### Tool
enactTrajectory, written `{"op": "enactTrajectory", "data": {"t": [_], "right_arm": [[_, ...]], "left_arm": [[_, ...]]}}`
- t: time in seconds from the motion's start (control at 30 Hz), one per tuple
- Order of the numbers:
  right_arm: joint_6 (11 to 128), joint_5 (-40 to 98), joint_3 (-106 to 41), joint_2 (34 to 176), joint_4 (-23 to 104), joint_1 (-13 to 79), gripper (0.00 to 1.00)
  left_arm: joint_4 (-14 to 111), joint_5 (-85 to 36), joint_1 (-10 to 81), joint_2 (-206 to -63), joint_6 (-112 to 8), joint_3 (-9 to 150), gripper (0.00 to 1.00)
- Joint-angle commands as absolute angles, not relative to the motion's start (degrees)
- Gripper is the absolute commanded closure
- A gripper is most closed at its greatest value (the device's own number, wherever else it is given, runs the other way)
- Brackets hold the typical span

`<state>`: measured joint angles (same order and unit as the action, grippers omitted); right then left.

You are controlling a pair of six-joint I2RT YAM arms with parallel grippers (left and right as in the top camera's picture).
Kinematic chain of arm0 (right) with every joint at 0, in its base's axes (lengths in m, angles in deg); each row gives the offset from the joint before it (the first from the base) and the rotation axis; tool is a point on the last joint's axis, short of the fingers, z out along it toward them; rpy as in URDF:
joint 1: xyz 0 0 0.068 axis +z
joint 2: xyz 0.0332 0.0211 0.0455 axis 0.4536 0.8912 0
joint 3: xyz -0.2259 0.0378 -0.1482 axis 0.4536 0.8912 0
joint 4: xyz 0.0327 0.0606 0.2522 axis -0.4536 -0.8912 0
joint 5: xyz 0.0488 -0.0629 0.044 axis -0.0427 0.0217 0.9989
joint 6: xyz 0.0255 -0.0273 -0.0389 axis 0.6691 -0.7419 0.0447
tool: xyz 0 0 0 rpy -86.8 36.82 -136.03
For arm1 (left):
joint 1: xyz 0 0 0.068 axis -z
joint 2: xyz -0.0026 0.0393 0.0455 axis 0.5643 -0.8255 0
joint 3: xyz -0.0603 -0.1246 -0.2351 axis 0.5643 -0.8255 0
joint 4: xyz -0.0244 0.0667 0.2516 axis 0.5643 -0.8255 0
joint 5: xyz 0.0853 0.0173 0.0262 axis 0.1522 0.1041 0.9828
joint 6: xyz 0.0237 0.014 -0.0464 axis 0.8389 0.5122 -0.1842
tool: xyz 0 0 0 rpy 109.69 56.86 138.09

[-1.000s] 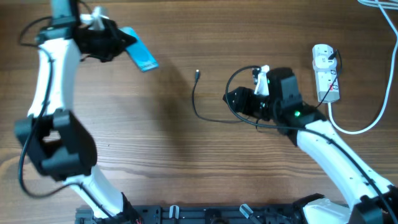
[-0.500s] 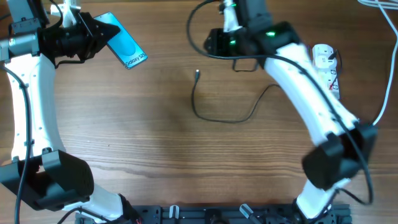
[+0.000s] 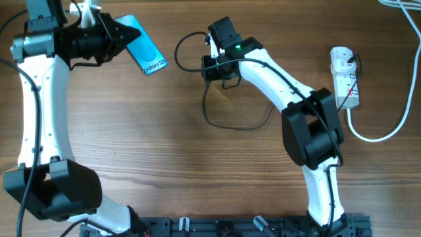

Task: Plug charger to phone and switch on socket
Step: 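Lower the right gripper onto the USB-C plug and grasp it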

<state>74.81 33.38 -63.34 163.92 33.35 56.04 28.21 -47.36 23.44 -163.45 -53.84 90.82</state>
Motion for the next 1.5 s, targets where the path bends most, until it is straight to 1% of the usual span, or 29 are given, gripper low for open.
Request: {"op": "enactTrajectory", "data": {"t": [0.0, 0.23, 0.3, 0.37, 0.6, 0.73, 0.8, 0.87, 0.93, 1.03, 1.13, 1.27, 1.37, 1.47], "right_arm": [[75.35, 30.52, -63.62, 166.52, 34.55, 56.17, 0.64], [75.79, 30.54, -63.58, 168.36, 36.01, 56.19, 0.65], [76.82, 30.52, -63.58, 169.01, 36.25, 56.28, 0.66], [77.82, 30.56, -63.58, 170.26, 36.3, 56.34, 0.7], [78.48, 30.74, -63.58, 170.8, 36.45, 57.65, 0.75], [82.59, 28.9, -63.53, 170.85, 35.64, 58.31, 0.86], [85.82, 27.7, -63.53, 170.87, 34.55, 58.31, 0.95], [85.71, 26.47, -63.53, 170.85, 32.76, 58.31, 0.96], [84.79, 21.01, -63.6, 170.32, 29.7, 58.31, 0.96], [77.78, 16.24, -63.6, 167.42, 26.9, 58.27, 0.96], [70.94, 16.18, -63.6, 165.03, 24.87, 58.31, 0.96], [72.47, 16.44, -63.53, 165.95, 22.88, 58.31, 0.96], [75.29, 17.64, -61.79, 166.06, 23.88, 58.31, 0.95], [75.29, 18.41, -59.64, 166.06, 24.49, 58.31, 0.96]], "left_arm": [[28.36, -47.82, 23.66, -163.12, -53.99, 91.56, 0.96], [28.34, -47.82, 23.66, -163.12, -54.01, 91.56, 0.96], [28.36, -47.82, 23.66, -163.12, -54.01, 91.56, 0.96], [28.32, -47.84, 23.66, -163.12, -54.01, 91.56, 0.96], [28.32, -47.84, 23.66, -163.12, -54.01, 91.56, 0.96], [27.99, -47.84, 23.66, -163.12, -54.01, 91.56, 0.96], [27.88, -47.84, 23.66, -163.12, -54.01, 91.56, 0.96], [27.9, -47.84, 23.64, -163.12, -54.03, 91.56, 0.96], [27.88, -47.84, 23.64, -163.12, -54.03, 91.56, 0.96], [27.88, -47.84, 23.64, -163.12, -54.01, 91.56, 0.96], [27.93, -47.84, 23.66, -163.12, -54.01, 91.56, 0.96], [27.86, -47.84, 23.66, -163.12, -54.03, 91.56, 0.96], [27.66, -47.84, 23.66, -163.12, -54.03, 91.56, 0.96], [27.66, -47.84, 23.66, -163.12, -54.03, 91.56, 0.96]]}}
